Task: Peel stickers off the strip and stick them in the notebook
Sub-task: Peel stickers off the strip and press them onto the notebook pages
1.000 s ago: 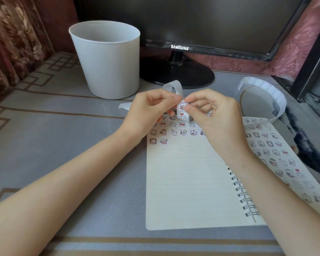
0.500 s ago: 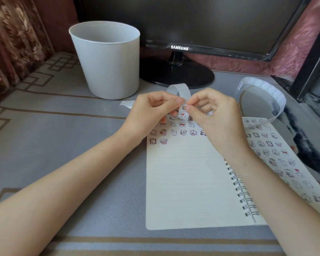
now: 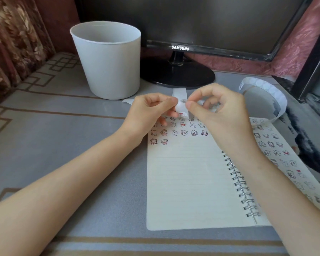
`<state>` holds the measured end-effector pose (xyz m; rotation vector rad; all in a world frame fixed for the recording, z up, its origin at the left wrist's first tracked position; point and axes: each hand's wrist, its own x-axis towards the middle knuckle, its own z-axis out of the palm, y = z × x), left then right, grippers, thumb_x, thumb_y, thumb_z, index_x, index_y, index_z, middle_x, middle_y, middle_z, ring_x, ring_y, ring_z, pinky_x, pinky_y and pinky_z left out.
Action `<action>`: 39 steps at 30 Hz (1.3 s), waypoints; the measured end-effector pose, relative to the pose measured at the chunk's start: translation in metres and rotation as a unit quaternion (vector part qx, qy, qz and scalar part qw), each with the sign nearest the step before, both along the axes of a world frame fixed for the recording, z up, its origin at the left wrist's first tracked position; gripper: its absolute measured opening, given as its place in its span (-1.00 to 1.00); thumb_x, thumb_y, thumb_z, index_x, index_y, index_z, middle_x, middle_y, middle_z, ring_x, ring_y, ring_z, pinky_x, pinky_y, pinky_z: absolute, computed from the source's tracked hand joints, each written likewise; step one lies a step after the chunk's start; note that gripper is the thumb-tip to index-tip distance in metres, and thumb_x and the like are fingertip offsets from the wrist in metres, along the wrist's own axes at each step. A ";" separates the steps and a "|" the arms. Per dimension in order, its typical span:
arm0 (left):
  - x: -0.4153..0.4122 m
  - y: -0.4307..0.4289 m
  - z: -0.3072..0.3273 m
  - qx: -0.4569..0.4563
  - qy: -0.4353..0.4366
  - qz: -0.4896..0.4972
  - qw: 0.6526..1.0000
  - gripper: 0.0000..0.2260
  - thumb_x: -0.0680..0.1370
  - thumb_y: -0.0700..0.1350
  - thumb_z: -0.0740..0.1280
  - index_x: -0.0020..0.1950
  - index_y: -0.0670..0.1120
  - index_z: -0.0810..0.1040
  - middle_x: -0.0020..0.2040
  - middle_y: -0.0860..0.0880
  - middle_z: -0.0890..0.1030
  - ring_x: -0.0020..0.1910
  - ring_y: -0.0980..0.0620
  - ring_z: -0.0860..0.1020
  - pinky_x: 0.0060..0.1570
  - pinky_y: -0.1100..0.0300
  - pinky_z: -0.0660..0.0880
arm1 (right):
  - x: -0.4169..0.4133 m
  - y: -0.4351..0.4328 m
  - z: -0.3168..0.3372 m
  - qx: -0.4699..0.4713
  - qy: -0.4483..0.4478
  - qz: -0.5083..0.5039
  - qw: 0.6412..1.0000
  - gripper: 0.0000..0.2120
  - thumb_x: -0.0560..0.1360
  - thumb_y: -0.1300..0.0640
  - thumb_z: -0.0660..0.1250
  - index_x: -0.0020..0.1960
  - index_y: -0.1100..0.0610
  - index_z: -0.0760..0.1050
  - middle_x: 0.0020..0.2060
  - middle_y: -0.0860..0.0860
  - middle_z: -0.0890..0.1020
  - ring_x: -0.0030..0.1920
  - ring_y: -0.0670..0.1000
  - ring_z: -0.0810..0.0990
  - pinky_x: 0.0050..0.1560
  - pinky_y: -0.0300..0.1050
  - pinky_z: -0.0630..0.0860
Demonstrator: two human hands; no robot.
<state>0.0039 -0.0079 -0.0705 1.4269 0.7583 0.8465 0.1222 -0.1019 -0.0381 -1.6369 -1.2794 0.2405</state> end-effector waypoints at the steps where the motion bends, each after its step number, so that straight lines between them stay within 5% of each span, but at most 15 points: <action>1: 0.000 0.000 0.000 0.002 0.003 0.001 1.000 -0.81 0.55 -0.20 0.34 0.01 -0.34 0.59 -0.25 -0.05 0.64 -0.33 0.17 0.62 -0.45 0.34 0.45 | -0.001 -0.002 0.004 -0.018 0.053 0.019 0.998 -0.93 0.39 0.20 0.47 -0.20 0.08 0.58 -0.32 -0.10 0.60 -0.36 -0.13 0.51 -0.31 -0.38 0.40; 5: -0.001 -0.001 -0.001 0.010 0.010 0.005 1.000 -0.83 0.54 -0.21 0.35 -0.02 -0.33 0.59 -0.34 0.00 0.63 -0.40 0.20 0.59 -0.42 0.33 0.47 | -0.001 -0.008 0.009 -0.176 0.140 0.090 0.970 -0.94 0.39 0.19 0.47 -0.18 0.16 0.61 -0.44 -0.10 0.58 -0.47 -0.18 0.45 -0.44 -0.48 0.33; 10: 0.000 -0.001 -0.002 0.005 0.014 0.007 1.000 -0.88 0.54 -0.21 0.35 -0.07 -0.27 0.59 -0.32 -0.03 0.63 -0.35 0.18 0.61 -0.40 0.34 0.50 | 0.002 -0.006 0.000 -0.255 0.109 0.089 0.957 -0.92 0.39 0.14 0.47 -0.17 0.15 0.64 -0.43 -0.08 0.64 -0.49 -0.22 0.44 -0.41 -0.42 0.35; 23: 0.000 0.000 -0.002 0.007 0.029 0.012 0.999 -0.89 0.54 -0.19 0.35 -0.11 -0.23 0.59 -0.33 -0.06 0.62 -0.39 0.20 0.58 -0.39 0.37 0.48 | 0.001 -0.003 -0.012 -0.278 0.072 0.073 0.955 -0.95 0.40 0.13 0.47 -0.20 0.10 0.64 -0.30 0.00 0.70 -0.33 -0.13 0.53 -0.30 -0.31 0.43; 39: 0.000 0.000 -0.002 0.003 0.030 0.011 0.999 -0.90 0.54 -0.19 0.35 -0.12 -0.21 0.59 -0.31 -0.08 0.63 -0.40 0.20 0.58 -0.38 0.37 0.49 | -0.001 -0.002 -0.014 -0.268 0.056 0.066 0.960 -0.94 0.38 0.12 0.48 -0.22 0.10 0.64 -0.35 -0.04 0.68 -0.38 -0.15 0.52 -0.27 -0.18 0.43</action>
